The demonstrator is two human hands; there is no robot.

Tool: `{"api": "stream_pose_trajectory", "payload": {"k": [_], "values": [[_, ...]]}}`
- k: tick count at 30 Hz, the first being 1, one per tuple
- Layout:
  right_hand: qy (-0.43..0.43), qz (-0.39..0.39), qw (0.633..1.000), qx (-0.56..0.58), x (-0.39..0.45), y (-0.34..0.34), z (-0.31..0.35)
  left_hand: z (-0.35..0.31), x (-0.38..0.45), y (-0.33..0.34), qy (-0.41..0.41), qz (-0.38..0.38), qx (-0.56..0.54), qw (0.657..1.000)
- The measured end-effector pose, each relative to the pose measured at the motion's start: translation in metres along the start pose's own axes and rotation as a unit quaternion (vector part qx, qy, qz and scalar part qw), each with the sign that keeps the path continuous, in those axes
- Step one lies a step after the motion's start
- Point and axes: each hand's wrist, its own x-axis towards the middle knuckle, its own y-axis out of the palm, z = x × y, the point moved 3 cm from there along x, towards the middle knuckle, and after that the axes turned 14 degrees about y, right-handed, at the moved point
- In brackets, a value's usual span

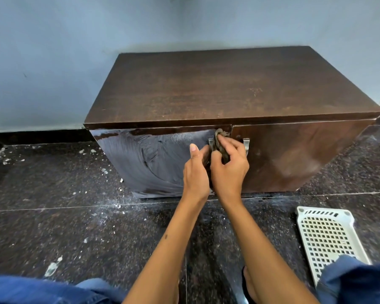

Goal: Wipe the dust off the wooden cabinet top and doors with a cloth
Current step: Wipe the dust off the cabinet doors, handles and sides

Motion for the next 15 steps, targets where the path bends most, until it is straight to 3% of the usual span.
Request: {"api": "stream_pose_trajectory", "payload": {"k": [3, 7, 10, 12, 15], "values": [[-0.037, 0.023, 0.999, -0.032, -0.004, 0.0, -0.007, -0.002, 0.001, -0.001, -0.01, 0.006, -0.012, 1.0], [0.011, 0.027, 0.994, -0.103, -0.004, -0.007, -0.023, -0.003, 0.003, -0.002, -0.026, 0.007, -0.029, 0.999], [-0.108, -0.041, 0.991, -0.073, -0.013, -0.008, 0.0, -0.003, 0.004, -0.004, -0.049, -0.009, -0.072, 0.996], [-0.198, -0.041, 0.972, -0.118, -0.011, 0.004, 0.014, -0.002, 0.002, -0.007, -0.067, -0.024, -0.085, 0.994], [-0.21, 0.001, 0.96, -0.187, -0.008, 0.018, 0.012, 0.0, 0.001, -0.011, -0.082, -0.049, -0.078, 0.992]]}}
